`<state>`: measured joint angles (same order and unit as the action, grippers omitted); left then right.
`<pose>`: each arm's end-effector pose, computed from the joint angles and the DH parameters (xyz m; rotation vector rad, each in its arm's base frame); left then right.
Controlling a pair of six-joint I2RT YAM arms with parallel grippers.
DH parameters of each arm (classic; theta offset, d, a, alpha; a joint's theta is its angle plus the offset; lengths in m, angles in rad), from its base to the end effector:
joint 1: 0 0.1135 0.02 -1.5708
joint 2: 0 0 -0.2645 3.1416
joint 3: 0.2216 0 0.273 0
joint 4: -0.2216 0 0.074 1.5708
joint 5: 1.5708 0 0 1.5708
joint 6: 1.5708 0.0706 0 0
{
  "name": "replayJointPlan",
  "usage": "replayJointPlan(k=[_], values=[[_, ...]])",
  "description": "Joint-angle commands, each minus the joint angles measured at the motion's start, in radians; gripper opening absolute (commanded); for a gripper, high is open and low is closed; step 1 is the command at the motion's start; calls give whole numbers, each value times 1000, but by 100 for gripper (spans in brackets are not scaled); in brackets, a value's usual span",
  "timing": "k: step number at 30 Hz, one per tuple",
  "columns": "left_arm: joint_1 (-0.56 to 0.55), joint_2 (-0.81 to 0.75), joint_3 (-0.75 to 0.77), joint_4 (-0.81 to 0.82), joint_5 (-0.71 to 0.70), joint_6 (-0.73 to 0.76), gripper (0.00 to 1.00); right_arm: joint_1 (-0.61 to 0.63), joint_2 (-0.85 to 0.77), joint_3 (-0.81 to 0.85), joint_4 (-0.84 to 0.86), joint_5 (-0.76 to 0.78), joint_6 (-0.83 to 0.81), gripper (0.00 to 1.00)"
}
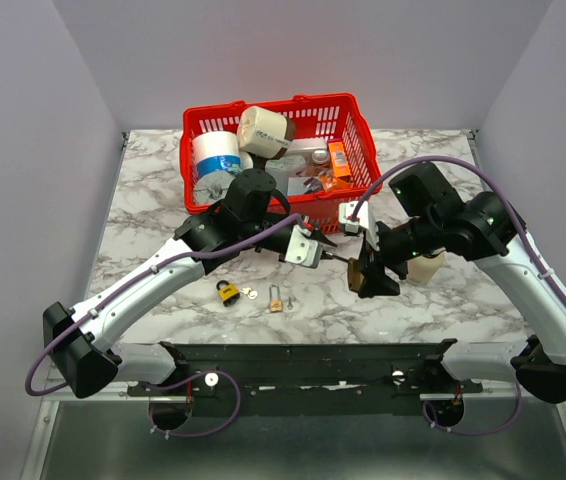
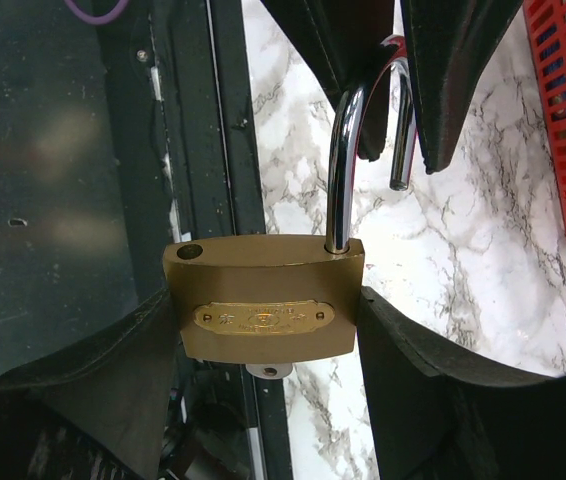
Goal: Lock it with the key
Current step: Pick up the lock from the center of the board.
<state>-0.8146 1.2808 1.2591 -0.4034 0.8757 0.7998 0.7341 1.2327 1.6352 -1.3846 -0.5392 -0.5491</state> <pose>0.1805 -0.2704 0.3720 1.7228 0.8758 -0.8749 0.1454 0.1800 0.4106 -1.6674 1.8814 0.7594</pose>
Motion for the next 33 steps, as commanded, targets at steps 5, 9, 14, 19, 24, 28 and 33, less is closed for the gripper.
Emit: replayJointPlan(k=[5, 9, 14, 19, 24, 28, 33], values=[[-8, 18, 48, -25, 36, 30, 28, 16, 1, 57, 18, -13, 15, 29], [-9, 22, 48, -28, 37, 29, 29, 18, 2, 58, 24, -11, 17, 29], [-11, 22, 45, -25, 34, 29, 33, 18, -1, 58, 27, -10, 18, 29], [-12, 25, 48, -26, 42, 18, 25, 18, 2, 63, 32, -10, 18, 29], [-12, 19, 51, -25, 49, -23, 0, 18, -4, 58, 53, -2, 34, 37], [5, -3, 39, 31, 15, -212, 0, 18, -32, 41, 104, 33, 69, 79], [60, -96, -32, 172, 42, -427, 0, 17, -71, 28, 127, 44, 94, 100]])
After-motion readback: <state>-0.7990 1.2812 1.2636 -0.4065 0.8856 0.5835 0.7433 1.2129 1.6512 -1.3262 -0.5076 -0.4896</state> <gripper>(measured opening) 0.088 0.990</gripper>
